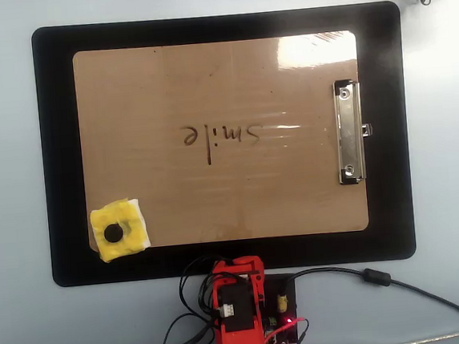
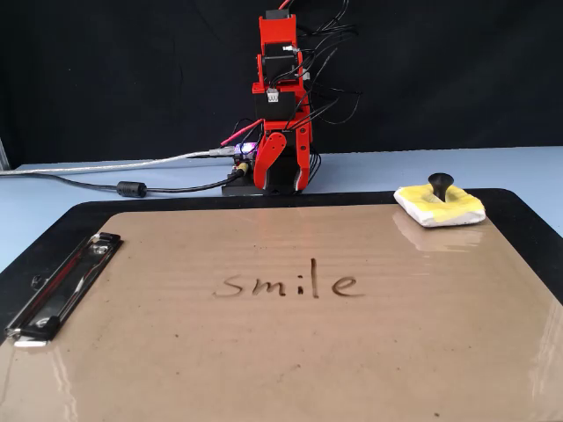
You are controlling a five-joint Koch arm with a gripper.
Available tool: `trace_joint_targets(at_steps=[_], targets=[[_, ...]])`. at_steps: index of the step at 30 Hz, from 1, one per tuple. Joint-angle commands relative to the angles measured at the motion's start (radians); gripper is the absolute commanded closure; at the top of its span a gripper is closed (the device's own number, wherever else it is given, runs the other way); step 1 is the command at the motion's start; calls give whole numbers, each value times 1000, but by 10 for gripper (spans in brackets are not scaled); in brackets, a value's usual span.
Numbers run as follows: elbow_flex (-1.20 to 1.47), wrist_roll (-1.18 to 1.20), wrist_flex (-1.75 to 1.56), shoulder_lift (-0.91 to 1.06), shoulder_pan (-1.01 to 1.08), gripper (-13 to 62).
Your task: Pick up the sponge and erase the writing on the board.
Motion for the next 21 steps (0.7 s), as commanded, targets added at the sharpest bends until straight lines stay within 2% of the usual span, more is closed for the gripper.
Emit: trace_joint_targets(at_steps=[1,8,11,21], targets=[[-20,6,11,37,-15,150],[-26,2,-32,48,-20,152],[-78,3,-164,51,-49,155],[-77,-11,-1247,40,-557,157]])
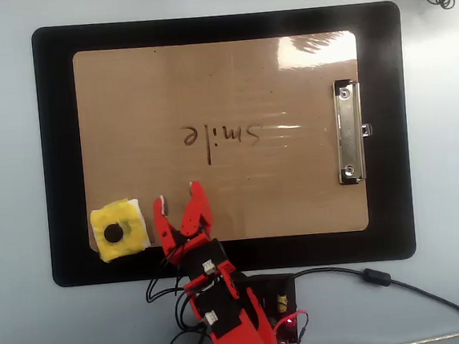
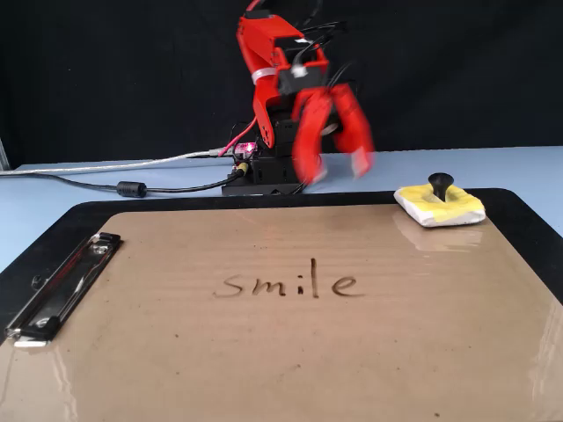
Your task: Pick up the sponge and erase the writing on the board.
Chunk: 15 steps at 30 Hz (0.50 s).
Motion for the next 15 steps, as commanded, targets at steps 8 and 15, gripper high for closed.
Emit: trace_joint_targets(at_steps=[8,15], targets=[[17,-91,-417,-12,-324,154],[-43,-144,-302,-235,-488,157]])
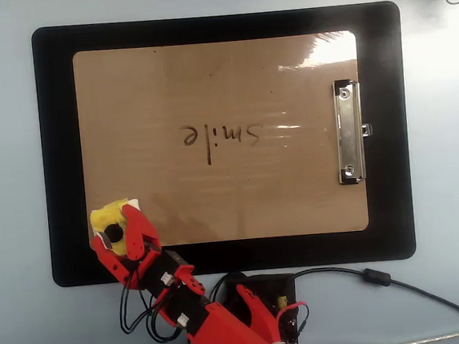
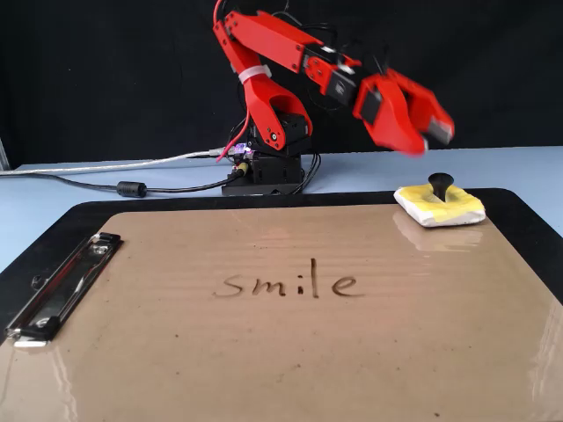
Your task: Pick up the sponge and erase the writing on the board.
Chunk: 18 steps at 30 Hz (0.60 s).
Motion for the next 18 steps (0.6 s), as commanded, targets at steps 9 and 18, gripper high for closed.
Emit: trace_joint_targets(at_steps=[9,18], targets=[[-43,-23,-87,-129,-160,184],[95,-8,-367,-210,-149,186]])
